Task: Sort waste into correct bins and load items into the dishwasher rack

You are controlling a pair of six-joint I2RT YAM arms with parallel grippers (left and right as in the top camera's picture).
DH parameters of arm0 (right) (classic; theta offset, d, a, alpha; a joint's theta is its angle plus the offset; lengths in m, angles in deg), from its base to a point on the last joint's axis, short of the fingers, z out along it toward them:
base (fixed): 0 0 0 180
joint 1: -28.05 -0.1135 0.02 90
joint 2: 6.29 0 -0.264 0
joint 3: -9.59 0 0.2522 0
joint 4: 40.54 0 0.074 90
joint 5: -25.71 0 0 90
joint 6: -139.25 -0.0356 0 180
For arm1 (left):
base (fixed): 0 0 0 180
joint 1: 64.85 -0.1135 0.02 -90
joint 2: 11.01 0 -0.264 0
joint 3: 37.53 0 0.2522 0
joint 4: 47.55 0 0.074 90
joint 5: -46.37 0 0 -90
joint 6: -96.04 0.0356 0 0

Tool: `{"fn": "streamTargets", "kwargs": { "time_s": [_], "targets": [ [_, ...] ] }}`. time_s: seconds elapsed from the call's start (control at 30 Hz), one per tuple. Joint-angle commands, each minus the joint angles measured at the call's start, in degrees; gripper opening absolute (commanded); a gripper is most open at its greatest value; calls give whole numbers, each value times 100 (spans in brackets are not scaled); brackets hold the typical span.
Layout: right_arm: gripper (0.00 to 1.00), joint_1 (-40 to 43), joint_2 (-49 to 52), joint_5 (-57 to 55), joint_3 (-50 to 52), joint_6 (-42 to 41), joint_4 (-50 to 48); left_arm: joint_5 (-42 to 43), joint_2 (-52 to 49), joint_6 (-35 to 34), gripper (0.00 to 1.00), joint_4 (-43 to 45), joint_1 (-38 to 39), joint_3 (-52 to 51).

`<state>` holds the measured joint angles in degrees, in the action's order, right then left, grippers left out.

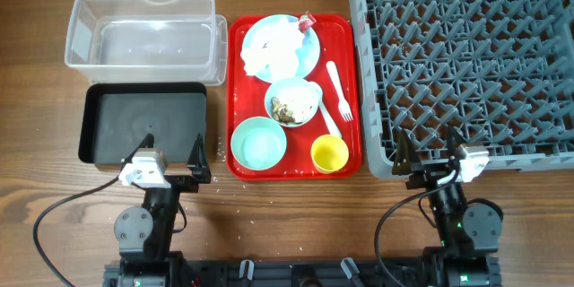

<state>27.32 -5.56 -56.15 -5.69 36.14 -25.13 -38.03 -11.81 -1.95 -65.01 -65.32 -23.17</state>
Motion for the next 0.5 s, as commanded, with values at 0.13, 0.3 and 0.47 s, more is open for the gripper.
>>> {"fn": "streamTargets", "kwargs": {
  "time_s": [0.13,0.3,0.47],
  "targets": [
    [100,-26,-46,92,20,-57,-26,-76,35,4,100,-24,-4,-28],
    [100,-28,28,205,20,-46,-15,-518,35,162,100,28,-7,-28],
    [100,-26,476,1110,-317,507,-26,227,33,157,100,168,-4,111]
  ]
}}
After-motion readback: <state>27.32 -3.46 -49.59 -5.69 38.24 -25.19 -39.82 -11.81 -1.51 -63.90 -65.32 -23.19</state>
